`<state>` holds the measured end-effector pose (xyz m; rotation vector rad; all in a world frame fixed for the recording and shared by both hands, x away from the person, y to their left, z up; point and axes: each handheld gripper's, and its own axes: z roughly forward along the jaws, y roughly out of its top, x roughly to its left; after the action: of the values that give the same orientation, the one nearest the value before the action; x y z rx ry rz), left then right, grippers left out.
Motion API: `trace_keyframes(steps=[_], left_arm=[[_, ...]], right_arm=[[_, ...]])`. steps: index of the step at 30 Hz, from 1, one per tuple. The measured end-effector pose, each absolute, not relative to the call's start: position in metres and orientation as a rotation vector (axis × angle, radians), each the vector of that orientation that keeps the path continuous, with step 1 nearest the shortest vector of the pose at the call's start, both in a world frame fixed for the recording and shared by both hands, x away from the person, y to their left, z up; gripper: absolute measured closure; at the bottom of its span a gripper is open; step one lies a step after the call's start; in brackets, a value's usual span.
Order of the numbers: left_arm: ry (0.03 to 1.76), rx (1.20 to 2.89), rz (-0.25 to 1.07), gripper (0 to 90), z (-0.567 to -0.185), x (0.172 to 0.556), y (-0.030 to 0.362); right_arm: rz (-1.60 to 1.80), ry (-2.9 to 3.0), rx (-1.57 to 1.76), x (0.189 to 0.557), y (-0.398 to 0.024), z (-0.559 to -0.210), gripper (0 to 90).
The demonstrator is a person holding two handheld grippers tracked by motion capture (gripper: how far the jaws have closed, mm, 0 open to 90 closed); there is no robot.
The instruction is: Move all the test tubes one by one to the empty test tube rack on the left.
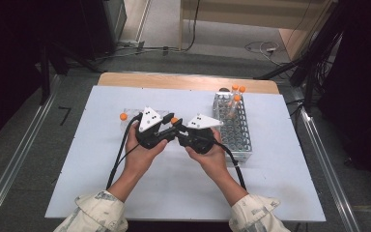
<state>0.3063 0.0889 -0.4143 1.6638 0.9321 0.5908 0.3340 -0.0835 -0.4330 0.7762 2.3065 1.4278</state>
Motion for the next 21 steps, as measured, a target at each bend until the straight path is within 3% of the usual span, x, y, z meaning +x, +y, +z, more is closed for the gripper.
trace_keyframes(steps=[5, 14, 16, 17, 18, 21], left_arm=[[0.926, 1.664, 0.600, 69.1, -0.4142, 0.3057, 0.0883], [0.920, 1.659, 0.606, 70.6, -0.4131, 0.3051, 0.0883], [0.918, 1.656, 0.606, 70.7, -0.4124, 0.3052, 0.0888], [0.919, 1.652, 0.607, 70.7, -0.4116, 0.3051, 0.0895], [0.921, 1.648, 0.606, 70.7, -0.4107, 0.3050, 0.0904], [0.925, 1.638, 0.627, 70.7, -0.4088, 0.3052, 0.0944]], right_arm=[[1.429, 2.305, 0.775, 0.3342, -0.0843, -0.4324, 71.8], [1.432, 2.304, 0.780, 0.3340, -0.0851, -0.4315, 70.9], [1.439, 2.301, 0.791, 0.3339, -0.0851, -0.4308, 58.8], [1.439, 2.301, 0.791, 0.3339, -0.0851, -0.4308, 58.8], [1.425, 2.302, 0.796, 0.3344, -0.0852, -0.4312, 47.9], [1.424, 2.298, 0.818, 0.3347, -0.0861, -0.4313, 40.3]])
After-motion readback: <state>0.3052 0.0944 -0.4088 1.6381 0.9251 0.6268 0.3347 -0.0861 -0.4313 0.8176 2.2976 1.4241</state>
